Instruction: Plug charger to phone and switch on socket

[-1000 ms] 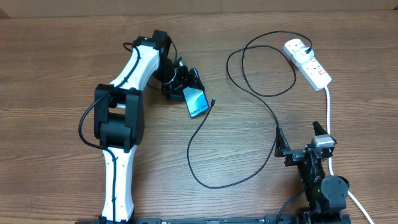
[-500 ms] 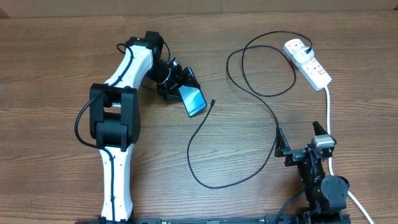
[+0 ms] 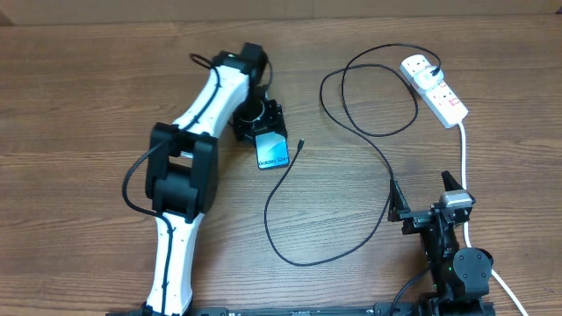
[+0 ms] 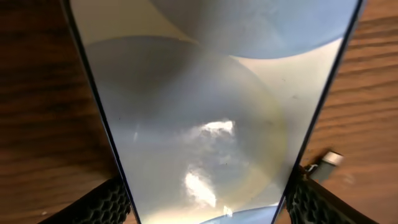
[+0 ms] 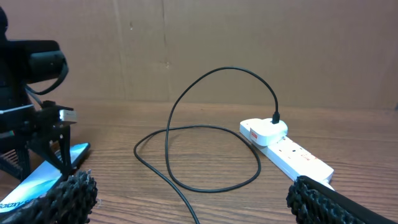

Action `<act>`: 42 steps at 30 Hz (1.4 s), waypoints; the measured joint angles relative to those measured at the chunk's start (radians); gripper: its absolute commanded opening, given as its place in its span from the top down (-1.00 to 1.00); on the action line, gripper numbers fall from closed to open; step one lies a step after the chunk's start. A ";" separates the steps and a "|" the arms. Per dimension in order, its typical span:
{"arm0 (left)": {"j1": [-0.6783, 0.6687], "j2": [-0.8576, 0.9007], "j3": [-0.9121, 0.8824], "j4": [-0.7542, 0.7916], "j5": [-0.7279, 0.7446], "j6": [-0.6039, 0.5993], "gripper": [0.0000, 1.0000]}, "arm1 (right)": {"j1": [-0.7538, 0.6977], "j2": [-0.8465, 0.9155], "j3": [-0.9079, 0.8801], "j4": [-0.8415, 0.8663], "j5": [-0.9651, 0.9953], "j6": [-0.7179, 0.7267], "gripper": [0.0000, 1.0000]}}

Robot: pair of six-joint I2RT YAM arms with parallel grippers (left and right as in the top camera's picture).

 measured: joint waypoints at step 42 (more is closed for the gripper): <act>-0.022 -0.014 -0.038 0.002 -0.209 -0.052 -0.96 | 0.000 0.000 0.000 0.000 0.000 0.000 -1.00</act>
